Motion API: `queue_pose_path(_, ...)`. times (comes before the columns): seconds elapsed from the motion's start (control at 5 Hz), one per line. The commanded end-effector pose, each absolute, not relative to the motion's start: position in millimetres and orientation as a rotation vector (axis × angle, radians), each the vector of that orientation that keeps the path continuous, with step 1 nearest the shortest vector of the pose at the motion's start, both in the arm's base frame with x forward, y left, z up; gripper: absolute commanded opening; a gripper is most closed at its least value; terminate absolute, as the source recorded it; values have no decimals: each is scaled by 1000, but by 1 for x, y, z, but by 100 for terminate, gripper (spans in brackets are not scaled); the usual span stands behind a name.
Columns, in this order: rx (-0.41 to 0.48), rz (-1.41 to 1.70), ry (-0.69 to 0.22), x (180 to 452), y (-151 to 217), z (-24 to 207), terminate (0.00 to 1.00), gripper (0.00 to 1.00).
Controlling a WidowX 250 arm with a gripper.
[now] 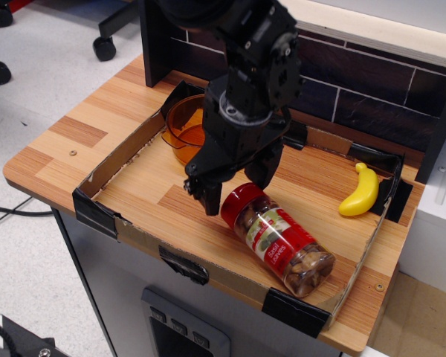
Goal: Upright basil bottle
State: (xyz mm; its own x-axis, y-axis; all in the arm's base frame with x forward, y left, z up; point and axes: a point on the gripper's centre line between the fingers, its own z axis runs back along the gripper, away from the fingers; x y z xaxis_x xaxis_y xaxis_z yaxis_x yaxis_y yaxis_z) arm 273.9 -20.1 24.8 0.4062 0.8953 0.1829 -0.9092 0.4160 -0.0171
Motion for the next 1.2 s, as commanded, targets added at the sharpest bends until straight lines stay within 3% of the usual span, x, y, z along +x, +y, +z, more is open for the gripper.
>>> queue_pose_path(0.0, 55, 1153, -200, 273, -33, 20, 0, 100)
queue_pose_path(0.4, 58, 1144, -196, 271, -36, 16, 0, 100)
queue_pose_path(0.6, 28, 1145, -189, 271, -34, 19, 0, 0)
queue_pose_path(1.0, 12, 1060, -242, 273, -32, 50, 0, 0)
